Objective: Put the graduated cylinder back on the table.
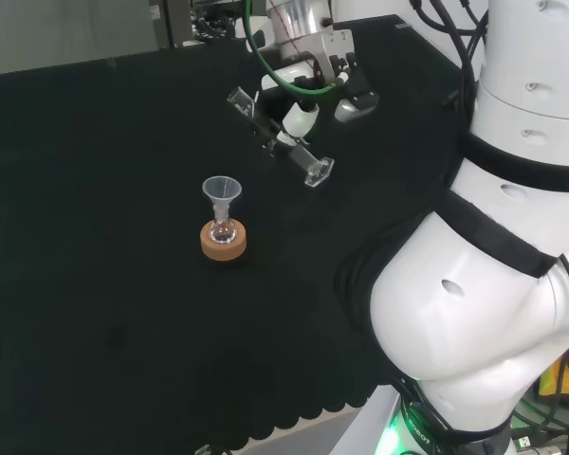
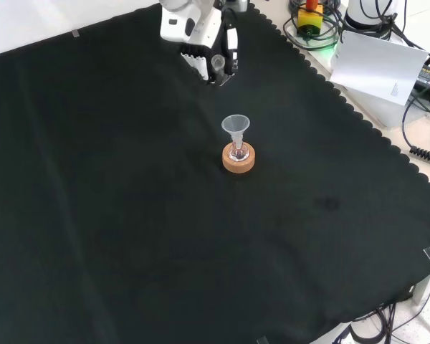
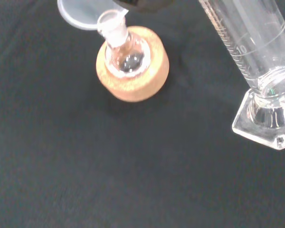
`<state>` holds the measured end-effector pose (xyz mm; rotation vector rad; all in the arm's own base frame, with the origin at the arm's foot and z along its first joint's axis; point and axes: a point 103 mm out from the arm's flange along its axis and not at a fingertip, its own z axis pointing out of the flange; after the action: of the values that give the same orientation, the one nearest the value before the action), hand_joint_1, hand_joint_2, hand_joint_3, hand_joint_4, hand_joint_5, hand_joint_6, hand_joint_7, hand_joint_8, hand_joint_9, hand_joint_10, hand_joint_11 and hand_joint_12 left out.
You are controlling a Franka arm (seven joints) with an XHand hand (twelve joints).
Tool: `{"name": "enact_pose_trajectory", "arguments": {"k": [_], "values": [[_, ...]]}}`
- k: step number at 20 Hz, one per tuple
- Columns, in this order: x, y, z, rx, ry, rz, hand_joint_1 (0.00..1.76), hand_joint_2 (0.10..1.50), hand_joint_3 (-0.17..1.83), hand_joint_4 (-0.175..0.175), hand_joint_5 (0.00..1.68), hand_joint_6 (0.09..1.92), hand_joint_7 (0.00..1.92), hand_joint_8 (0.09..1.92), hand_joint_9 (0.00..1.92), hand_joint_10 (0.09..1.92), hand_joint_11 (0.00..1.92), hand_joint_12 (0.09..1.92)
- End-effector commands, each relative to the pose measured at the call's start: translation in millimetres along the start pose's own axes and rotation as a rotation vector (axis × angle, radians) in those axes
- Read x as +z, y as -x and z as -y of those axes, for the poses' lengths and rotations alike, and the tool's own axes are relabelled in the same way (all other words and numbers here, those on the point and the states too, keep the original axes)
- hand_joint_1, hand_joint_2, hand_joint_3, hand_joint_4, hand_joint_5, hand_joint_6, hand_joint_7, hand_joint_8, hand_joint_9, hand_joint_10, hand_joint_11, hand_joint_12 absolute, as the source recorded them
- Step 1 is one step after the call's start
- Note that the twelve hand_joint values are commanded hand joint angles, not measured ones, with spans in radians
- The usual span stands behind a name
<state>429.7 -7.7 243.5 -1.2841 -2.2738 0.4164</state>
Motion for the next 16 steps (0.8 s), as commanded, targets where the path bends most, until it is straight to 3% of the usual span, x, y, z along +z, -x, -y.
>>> {"name": "enact_pose_trajectory", "arguments": {"k": [1,11,16], "values": [[1.2,15.8,-4.0,-0.010,0.084,-0.033,1.13,1.11,0.01,-0.099,1.00,0.99,1.33,0.33,1.56,0.09,1.41,0.62],[6.6,46.0,-33.4,-0.033,0.293,-0.111,1.13,1.11,0.01,-0.100,1.00,0.99,1.33,0.32,1.56,0.09,1.40,0.62],[13.3,58.3,-55.5,-0.057,0.352,-0.153,1.13,1.11,0.01,-0.101,1.00,0.99,1.33,0.31,1.55,0.09,1.40,0.62]]}}
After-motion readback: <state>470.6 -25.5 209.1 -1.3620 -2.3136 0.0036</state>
